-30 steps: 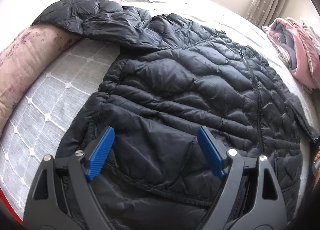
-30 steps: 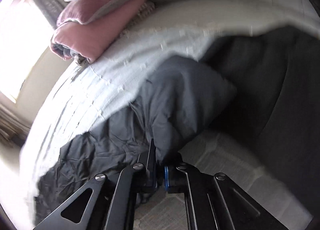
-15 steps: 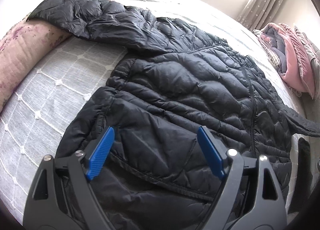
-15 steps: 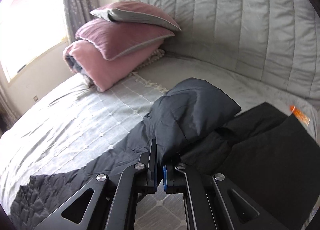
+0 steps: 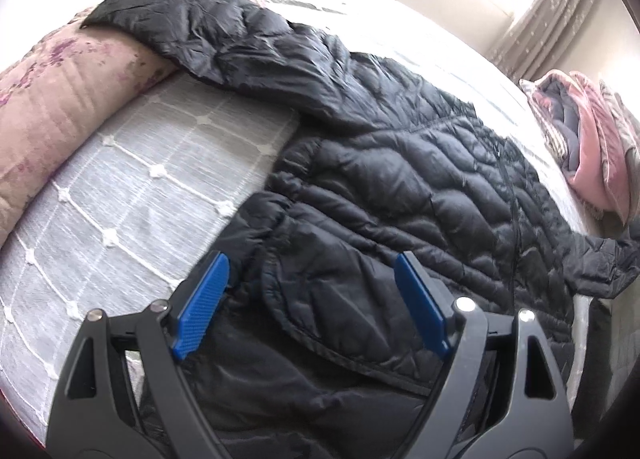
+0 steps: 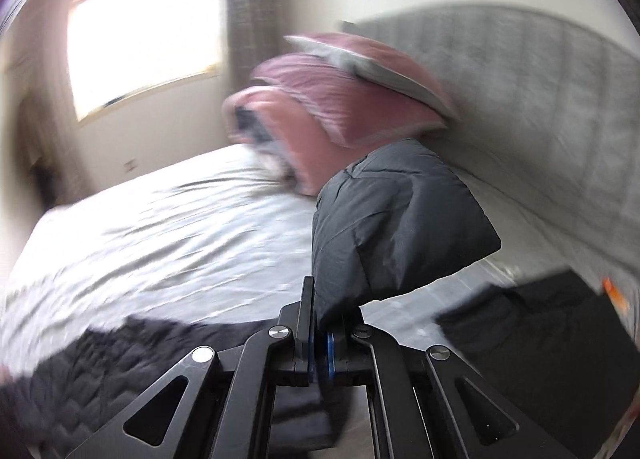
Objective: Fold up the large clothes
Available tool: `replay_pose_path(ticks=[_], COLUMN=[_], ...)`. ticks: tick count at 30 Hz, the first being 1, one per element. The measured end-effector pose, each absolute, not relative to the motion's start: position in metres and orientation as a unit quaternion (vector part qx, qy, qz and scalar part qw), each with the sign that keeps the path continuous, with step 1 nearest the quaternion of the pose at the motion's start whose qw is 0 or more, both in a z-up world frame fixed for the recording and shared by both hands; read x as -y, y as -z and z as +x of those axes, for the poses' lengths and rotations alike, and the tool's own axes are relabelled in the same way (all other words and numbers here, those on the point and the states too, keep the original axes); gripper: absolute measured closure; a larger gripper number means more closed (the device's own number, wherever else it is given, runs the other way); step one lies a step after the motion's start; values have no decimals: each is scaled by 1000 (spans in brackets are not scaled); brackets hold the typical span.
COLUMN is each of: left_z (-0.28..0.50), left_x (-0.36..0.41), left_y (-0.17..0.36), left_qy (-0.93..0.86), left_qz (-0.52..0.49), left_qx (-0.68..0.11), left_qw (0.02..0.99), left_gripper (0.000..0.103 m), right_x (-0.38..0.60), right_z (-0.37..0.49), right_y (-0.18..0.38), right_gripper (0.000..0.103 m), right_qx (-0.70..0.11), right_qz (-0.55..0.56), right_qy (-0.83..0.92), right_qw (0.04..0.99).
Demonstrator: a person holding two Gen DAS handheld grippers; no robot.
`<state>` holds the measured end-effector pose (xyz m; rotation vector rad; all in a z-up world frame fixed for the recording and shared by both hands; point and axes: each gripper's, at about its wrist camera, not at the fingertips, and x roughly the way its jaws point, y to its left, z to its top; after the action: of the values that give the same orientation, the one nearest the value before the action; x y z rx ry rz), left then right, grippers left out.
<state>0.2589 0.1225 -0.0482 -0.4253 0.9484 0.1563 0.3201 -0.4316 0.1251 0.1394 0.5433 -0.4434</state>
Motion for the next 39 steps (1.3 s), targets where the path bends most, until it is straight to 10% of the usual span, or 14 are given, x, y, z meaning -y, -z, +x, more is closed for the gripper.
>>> replay_pose_path(ticks=[6,13,18,22,39], left_z=[259,256,257,258,251], left_x=[-136,-149,-160,-161,-188], left_y=[49,54,58,57,53], left_qy=[-76,-78,-81,-79,-113], left_qz=[-225,-242,-258,-261,-277], left_qx=[-451,-452,-454,-449,-433], left_qw=[860,855,849,851,851], left_gripper=[18,18,18,18,18], right_x=[280,118,100,122,220], right_z=[348,387,385,378,198], right_y=[-115,26,97,85,38], right_gripper=[99,90,57,38,24], right_qx=[-256,-390,-448,-454,-474], right_qz=[-17,-146,-166,-70,236], right_qy=[76,-18,-28,-77,-149], right_qw=[963,909,878,885,835])
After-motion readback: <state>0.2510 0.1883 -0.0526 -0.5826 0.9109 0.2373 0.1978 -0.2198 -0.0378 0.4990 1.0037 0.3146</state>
